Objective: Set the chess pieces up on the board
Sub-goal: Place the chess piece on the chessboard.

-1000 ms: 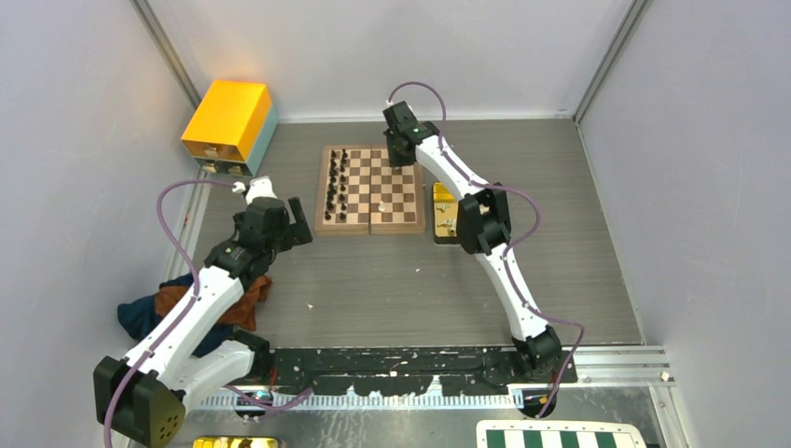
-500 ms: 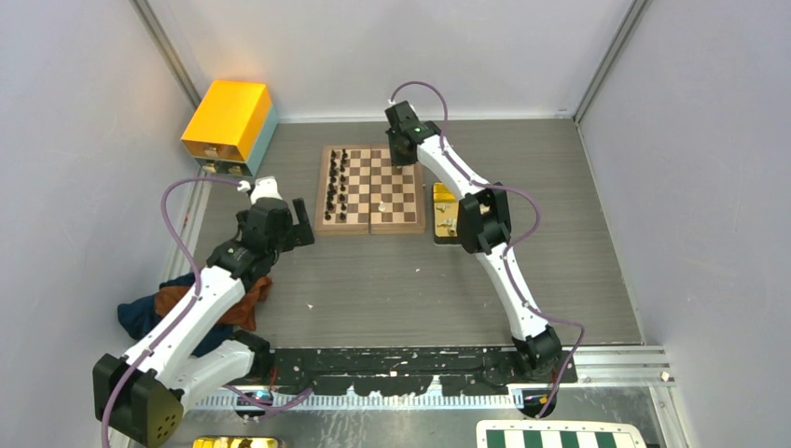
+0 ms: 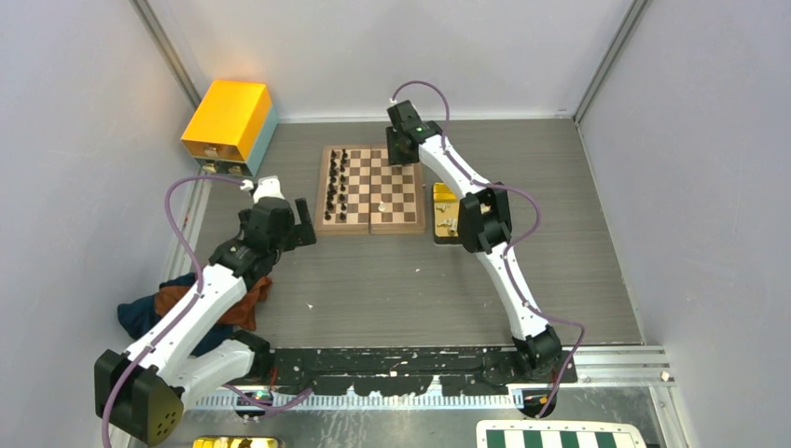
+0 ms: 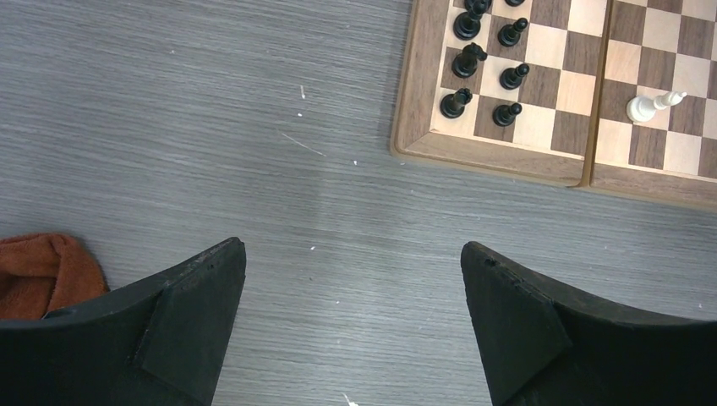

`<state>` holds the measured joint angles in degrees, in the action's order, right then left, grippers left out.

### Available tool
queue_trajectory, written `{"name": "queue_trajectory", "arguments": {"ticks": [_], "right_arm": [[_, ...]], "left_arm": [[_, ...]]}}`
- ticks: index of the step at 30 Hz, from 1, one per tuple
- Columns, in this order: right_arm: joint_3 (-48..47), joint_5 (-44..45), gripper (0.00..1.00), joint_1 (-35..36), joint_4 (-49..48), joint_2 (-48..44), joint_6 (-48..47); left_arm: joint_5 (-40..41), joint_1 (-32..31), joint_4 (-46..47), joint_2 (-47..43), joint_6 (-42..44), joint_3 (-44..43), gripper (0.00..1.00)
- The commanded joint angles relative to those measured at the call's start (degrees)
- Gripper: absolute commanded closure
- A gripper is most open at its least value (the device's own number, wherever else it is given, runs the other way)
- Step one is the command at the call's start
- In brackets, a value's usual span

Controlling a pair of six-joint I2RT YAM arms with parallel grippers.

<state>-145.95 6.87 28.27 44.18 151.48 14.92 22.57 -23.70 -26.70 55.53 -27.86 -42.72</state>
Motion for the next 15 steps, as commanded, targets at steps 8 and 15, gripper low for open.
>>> {"name": "queue_trajectory", "arguments": {"ticks": [8,15], "right_arm": [[-1.24,-0.90,0.58,-0.34,-2.52,-1.88,-0.61],[-0.28,-1.13,0.60,-0.31,-1.91,-2.74,-0.45]], "left_arm": [[0.91,-0.47,3.04,0.20,0.57,-1.80,0.00],[0.65,-0.47,3.03,-0.11,0.05,-1.51,0.00]]}}
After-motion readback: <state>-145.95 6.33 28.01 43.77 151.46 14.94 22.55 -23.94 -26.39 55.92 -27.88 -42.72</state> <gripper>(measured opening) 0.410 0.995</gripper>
